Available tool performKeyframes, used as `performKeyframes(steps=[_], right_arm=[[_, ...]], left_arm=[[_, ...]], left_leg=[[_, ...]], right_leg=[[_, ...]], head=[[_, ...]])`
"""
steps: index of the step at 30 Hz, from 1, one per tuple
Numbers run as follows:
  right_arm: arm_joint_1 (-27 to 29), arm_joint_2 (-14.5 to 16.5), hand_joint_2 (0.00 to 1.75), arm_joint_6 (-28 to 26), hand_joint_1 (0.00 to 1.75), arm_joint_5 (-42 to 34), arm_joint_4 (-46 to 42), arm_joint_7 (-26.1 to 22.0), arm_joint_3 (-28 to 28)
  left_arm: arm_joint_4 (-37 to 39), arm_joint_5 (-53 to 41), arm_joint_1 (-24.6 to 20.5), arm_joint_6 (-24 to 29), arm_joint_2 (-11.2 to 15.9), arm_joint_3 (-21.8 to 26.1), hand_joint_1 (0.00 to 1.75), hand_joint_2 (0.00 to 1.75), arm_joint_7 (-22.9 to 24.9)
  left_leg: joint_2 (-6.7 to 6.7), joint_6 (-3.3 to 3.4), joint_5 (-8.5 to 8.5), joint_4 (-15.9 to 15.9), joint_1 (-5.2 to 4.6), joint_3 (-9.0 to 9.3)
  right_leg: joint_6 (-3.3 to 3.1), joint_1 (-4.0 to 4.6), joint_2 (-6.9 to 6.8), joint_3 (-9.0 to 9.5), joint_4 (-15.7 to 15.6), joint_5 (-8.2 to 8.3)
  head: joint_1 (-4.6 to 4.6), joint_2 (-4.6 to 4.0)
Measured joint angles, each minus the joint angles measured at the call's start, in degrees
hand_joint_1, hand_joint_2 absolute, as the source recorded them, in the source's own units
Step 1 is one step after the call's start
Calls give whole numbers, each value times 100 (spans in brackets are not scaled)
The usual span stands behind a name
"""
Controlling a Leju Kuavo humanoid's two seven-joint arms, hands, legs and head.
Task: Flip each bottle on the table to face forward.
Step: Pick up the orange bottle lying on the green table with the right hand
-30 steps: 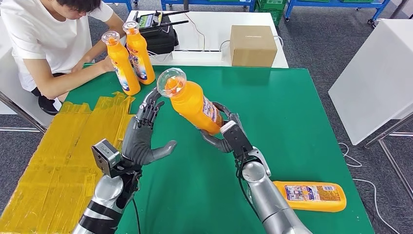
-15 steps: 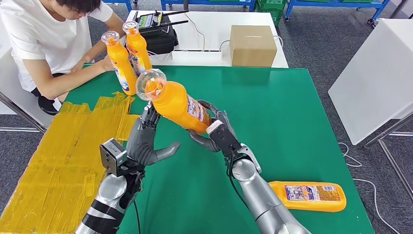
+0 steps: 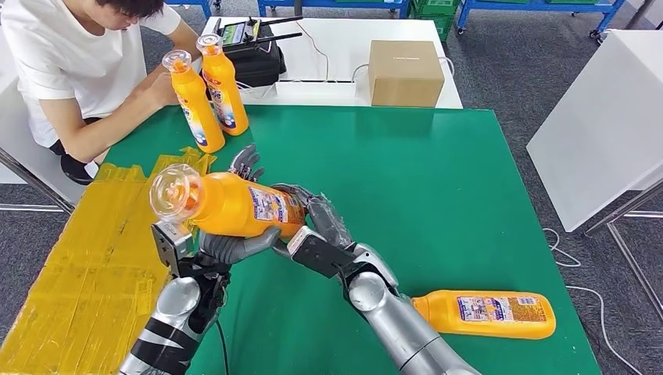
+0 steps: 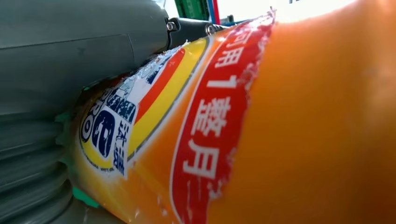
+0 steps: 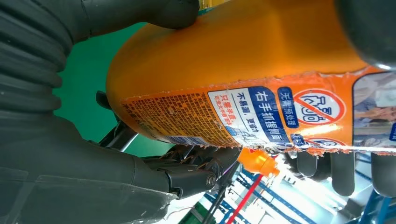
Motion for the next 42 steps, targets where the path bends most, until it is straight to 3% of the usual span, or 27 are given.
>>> performKeyframes(steps=[3, 6, 7, 14, 24, 25, 28, 29, 32, 34, 38, 42], right_arm=[[-1, -21, 175, -26, 173, 61, -9, 21, 101], [-5, -46, 175, -74, 175, 94, -9, 51, 198], [-6, -51, 175, -98, 175, 99, -9, 60, 231], [-8, -55, 175, -168, 174, 99, -9, 68, 360], [-9, -55, 175, -294, 168, 100, -7, 68, 447], [-8, -54, 175, -319, 156, 95, -8, 68, 449], [-6, -52, 175, -425, 34, 64, -21, 68, 450], [-2, -52, 175, -452, 2, 55, -31, 67, 450], [77, -74, 175, -541, 0, -15, -137, 50, 443], [201, -124, 175, -600, 0, -146, -308, 36, 409], [523, -343, 0, -501, 0, -709, -895, 29, 165], [856, -624, 0, -223, 0, -1401, -1674, 4, -288]], left_arm=[[40, 104, 30, -63, 7, 51, 8, 175, 2], [87, 413, 51, -196, 7, 120, 131, 175, 45], [104, 592, 62, -266, 5, 156, 164, 175, 74], [162, 1195, 130, -457, -13, 356, 175, 175, 157], [54, 1570, 250, -225, -138, 482, 175, 175, 104], [28, 1582, 265, -179, -154, 490, 175, 175, 90], [-60, 1589, 311, -11, -201, 501, 175, 175, 44], [-85, 1583, 318, 45, -213, 503, 175, 175, 32], [-160, 1328, 318, 384, -239, 546, 175, 175, -93], [-204, 764, 292, 917, -231, 610, 175, 175, -282], [-211, -1067, 162, 2177, -40, 709, 175, 175, -441], [-75, -2659, 36, 2977, 277, 780, 175, 175, -189]], left_leg=[[-2, 0, 0, 0, 0, -1], [0, 0, 0, 0, 0, -1], [0, 0, 0, 0, 0, -1], [0, 0, 0, 0, 0, -2], [-1, 0, 0, 0, 0, -3], [0, 0, 0, 0, 0, -3], [0, 0, 0, 0, 0, -3], [-1, 0, 0, 1, 0, -3], [-1, 0, 0, 0, 0, -3], [-1, 0, 0, 0, 1, -3], [-7, 0, 0, 0, 1, -4], [-1, 0, 0, 1, 0, -4]], right_leg=[[0, 0, -1, 0, 0, 0], [0, 0, 0, 0, 0, 0], [0, 0, 0, 0, 0, 0], [0, 0, 0, -3, 0, 0], [0, 0, 0, -3, 0, 0], [0, 0, 0, -3, 0, 0], [0, 0, 0, -4, 0, 0], [0, 0, 0, -4, 0, 0], [0, 0, 0, -4, 0, 0], [0, 0, -1, -6, 0, 0], [0, 0, -8, -6, 0, 0], [0, -1, -4, -7, 0, 0]], head=[[1, 0], [0, 0], [0, 0], [1, 0], [-1, 0], [-1, 0], [0, 0], [0, 0], [0, 0], [0, 0], [-1, 0], [1, 0]])
